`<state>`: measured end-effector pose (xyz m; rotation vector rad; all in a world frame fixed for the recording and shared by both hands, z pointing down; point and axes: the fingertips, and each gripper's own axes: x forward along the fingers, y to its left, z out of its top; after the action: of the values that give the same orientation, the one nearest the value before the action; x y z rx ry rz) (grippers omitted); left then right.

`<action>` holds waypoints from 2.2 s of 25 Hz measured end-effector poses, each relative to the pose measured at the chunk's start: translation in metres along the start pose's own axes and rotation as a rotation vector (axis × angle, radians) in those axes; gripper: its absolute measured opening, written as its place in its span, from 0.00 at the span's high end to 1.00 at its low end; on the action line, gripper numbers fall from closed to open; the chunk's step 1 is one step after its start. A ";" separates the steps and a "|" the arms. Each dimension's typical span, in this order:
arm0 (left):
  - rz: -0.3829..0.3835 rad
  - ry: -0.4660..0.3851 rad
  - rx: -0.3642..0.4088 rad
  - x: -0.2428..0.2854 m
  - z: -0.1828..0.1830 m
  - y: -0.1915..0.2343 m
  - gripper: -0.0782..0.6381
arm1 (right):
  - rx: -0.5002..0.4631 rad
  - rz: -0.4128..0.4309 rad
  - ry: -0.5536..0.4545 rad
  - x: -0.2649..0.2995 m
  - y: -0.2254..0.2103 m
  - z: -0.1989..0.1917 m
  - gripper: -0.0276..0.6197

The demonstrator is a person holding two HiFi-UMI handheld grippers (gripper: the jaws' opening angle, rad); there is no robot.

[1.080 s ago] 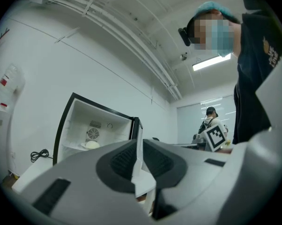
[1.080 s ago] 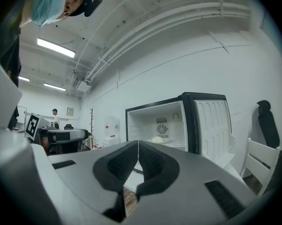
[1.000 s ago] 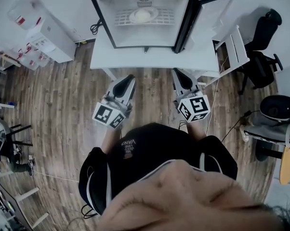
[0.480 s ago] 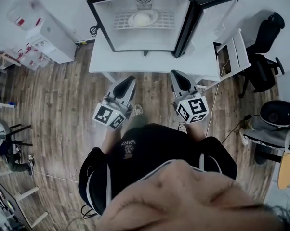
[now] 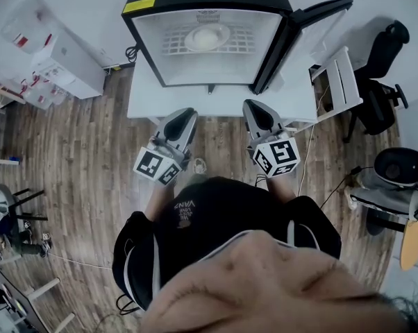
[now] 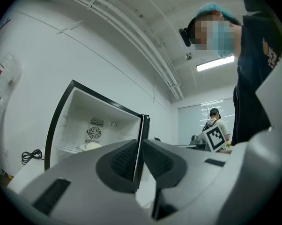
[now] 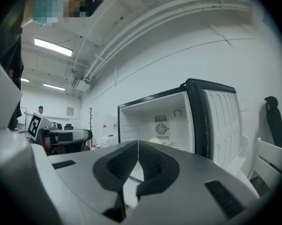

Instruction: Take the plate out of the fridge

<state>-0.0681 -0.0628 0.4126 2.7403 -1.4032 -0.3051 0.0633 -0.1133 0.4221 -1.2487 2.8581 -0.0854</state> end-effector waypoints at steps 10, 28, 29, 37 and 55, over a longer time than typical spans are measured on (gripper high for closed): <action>-0.047 0.008 -0.007 0.025 0.005 0.050 0.82 | 0.002 -0.040 -0.002 0.051 -0.009 0.003 0.94; -0.170 0.043 -0.042 0.061 0.004 0.126 0.82 | 0.011 -0.187 -0.010 0.112 -0.025 0.001 0.94; -0.174 0.044 -0.046 0.061 0.003 0.128 0.82 | 0.011 -0.192 -0.008 0.114 -0.025 0.000 0.94; -0.174 0.041 -0.071 0.062 -0.001 0.139 0.82 | 0.014 -0.196 0.004 0.124 -0.023 -0.004 0.94; -0.069 0.023 -0.076 0.098 0.001 0.162 0.82 | -0.004 -0.120 -0.007 0.152 -0.057 0.010 0.94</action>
<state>-0.1418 -0.2370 0.4177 2.7256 -1.2665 -0.3224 0.0020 -0.2636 0.4158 -1.4180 2.7763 -0.0773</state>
